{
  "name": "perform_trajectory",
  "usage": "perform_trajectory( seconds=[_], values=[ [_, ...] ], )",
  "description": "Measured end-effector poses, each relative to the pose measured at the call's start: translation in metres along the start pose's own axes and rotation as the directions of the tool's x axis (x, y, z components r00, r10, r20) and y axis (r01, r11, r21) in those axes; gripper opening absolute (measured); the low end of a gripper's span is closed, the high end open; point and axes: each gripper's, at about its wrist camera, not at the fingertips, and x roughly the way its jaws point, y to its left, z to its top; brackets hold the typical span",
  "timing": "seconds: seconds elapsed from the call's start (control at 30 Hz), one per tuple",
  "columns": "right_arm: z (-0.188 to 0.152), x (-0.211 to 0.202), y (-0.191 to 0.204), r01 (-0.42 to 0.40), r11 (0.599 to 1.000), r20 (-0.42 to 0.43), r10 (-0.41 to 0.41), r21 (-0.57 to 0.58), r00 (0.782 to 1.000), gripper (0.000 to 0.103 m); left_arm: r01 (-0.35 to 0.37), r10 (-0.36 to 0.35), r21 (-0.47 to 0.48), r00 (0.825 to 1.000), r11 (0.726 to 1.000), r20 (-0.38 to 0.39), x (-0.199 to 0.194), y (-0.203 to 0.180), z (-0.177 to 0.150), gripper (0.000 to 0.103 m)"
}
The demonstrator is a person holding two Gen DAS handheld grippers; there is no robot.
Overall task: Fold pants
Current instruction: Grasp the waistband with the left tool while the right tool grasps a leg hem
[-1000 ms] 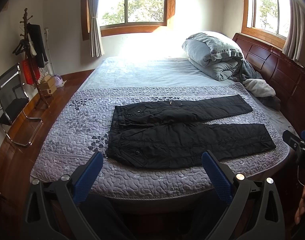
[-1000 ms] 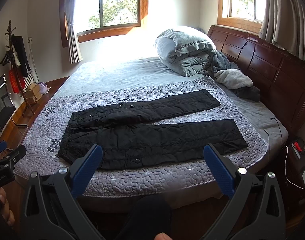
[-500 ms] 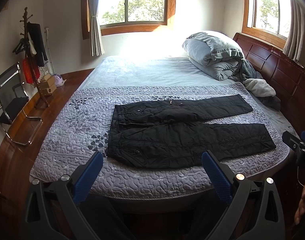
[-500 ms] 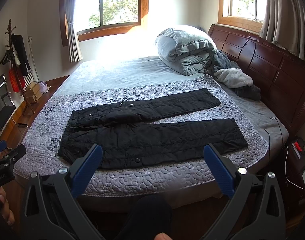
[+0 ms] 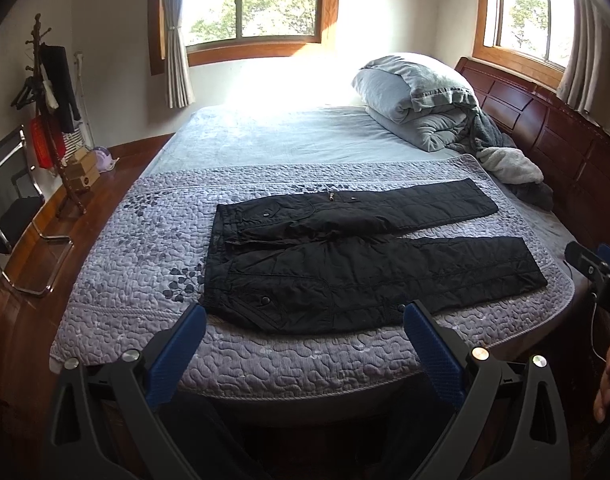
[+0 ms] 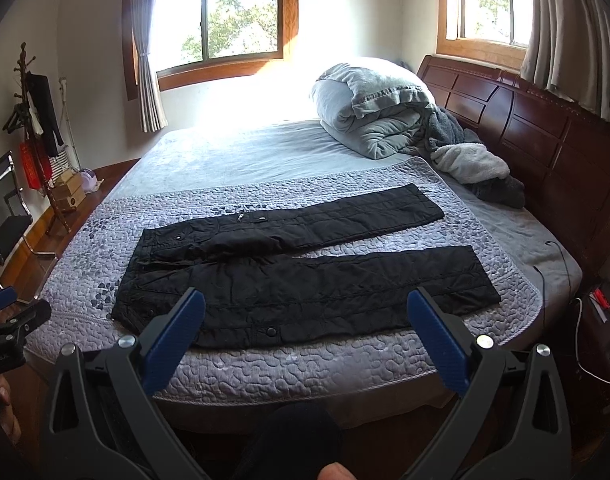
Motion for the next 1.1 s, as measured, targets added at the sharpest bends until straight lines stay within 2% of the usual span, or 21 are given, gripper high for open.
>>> perform_trajectory(
  seconds=[0.1, 0.17, 0.2, 0.23, 0.27, 0.3, 0.33, 0.4, 0.43, 0.5, 0.53, 0.57, 0.63, 0.67, 0.7, 0.77, 0.83, 0.9, 1.0, 1.1],
  values=[
    [0.001, 0.03, -0.02, -0.125, 0.991, -0.049, 0.128, 0.057, 0.991, 0.101, 0.039, -0.039, 0.009, 0.999, 0.999, 0.02, 0.018, 0.007, -0.006, 0.1],
    [0.001, 0.052, -0.038, -0.176, 0.98, -0.064, 0.182, 0.098, 0.981, 0.101, -0.019, 0.018, 0.032, 0.999, 0.999, 0.037, 0.039, 0.018, -0.011, 0.1],
    [0.001, 0.06, -0.048, -0.183, 0.977, -0.056, 0.19, 0.112, 0.98, 0.101, -0.04, 0.04, 0.043, 0.999, 0.998, 0.007, 0.056, 0.027, -0.013, 0.1],
    [0.001, 0.071, -0.058, -0.175, 0.977, -0.062, 0.184, 0.124, 0.981, 0.101, -0.021, 0.024, 0.035, 0.997, 0.999, -0.079, 0.076, 0.04, -0.014, 0.1],
    [0.0, 0.083, -0.068, -0.175, 0.975, -0.078, 0.187, 0.138, 0.979, 0.101, 0.009, -0.007, 0.009, 0.986, 1.0, -0.166, 0.098, 0.055, -0.015, 0.1],
    [-0.001, 0.097, -0.08, -0.176, 0.971, -0.097, 0.194, 0.163, 0.976, 0.101, 0.034, -0.039, -0.027, 0.978, 0.999, -0.205, 0.117, 0.07, -0.017, 0.1],
    [-0.004, 0.113, -0.092, -0.172, 0.965, -0.124, 0.199, 0.199, 0.972, 0.101, 0.04, -0.053, -0.063, 0.977, 0.997, -0.209, 0.133, 0.087, -0.02, 0.1],
    [-0.015, 0.149, -0.12, -0.172, 0.943, -0.175, 0.228, 0.283, 0.958, 0.101, 0.019, -0.058, -0.157, 0.967, 0.987, -0.25, 0.17, 0.122, -0.023, 0.1],
    [-0.021, 0.168, -0.132, -0.16, 0.936, -0.201, 0.23, 0.313, 0.952, 0.101, 0.054, -0.118, -0.235, 0.956, 0.971, -0.268, 0.189, 0.14, -0.026, 0.099],
    [-0.036, 0.204, -0.153, -0.145, 0.921, -0.255, 0.247, 0.36, 0.935, 0.101, 0.151, -0.266, -0.377, 0.925, 0.914, -0.272, 0.226, 0.169, -0.03, 0.099],
    [-0.043, 0.219, -0.163, -0.146, 0.906, -0.274, 0.269, 0.397, 0.923, 0.101, 0.168, -0.311, -0.434, 0.908, 0.885, -0.283, 0.245, 0.179, -0.034, 0.099],
    [-0.051, 0.233, -0.174, -0.148, 0.892, -0.287, 0.289, 0.427, 0.913, 0.101, 0.152, -0.332, -0.486, 0.891, 0.86, -0.309, 0.264, 0.189, -0.038, 0.099],
    [-0.063, 0.252, -0.188, -0.121, 0.885, -0.309, 0.28, 0.449, 0.909, 0.101, 0.134, -0.376, -0.575, 0.867, 0.807, -0.326, 0.297, 0.202, -0.048, 0.099],
    [-0.068, 0.259, -0.193, -0.109, 0.888, -0.321, 0.273, 0.447, 0.907, 0.101, 0.098, -0.366, -0.591, 0.861, 0.801, -0.353, 0.312, 0.206, -0.052, 0.099],
    [-0.073, 0.266, -0.197, -0.098, 0.887, -0.334, 0.27, 0.45, 0.903, 0.101, 0.061, -0.352, -0.606, 0.858, 0.793, -0.374, 0.323, 0.209, -0.056, 0.099],
    [-0.08, 0.275, -0.204, -0.093, 0.878, -0.346, 0.28, 0.469, 0.895, 0.101, 0.046, -0.356, -0.621, 0.852, 0.782, -0.385, 0.338, 0.209, -0.06, 0.099],
    [-0.087, 0.283, -0.214, -0.088, 0.872, -0.345, 0.281, 0.481, 0.896, 0.101, 0.05, -0.359, -0.62, 0.85, 0.783, -0.385, 0.346, 0.204, -0.06, 0.097],
    [-0.091, 0.289, -0.229, -0.082, 0.856, -0.337, 0.287, 0.51, 0.897, 0.101, 0.017, -0.324, -0.602, 0.854, 0.799, -0.406, 0.351, 0.196, -0.059, 0.092],
    [-0.093, 0.297, -0.269, -0.072, 0.795, -0.293, 0.304, 0.602, 0.907, 0.101, -0.025, -0.291, -0.595, 0.855, 0.803, -0.429, 0.357, 0.195, -0.061, 0.067],
    [-0.098, 0.303, -0.328, -0.055, 0.699, -0.221, 0.298, 0.713, 0.929, 0.101, -0.016, -0.304, -0.63, 0.866, 0.777, -0.398, 0.357, 0.2, -0.068, 0.061]
  ],
)
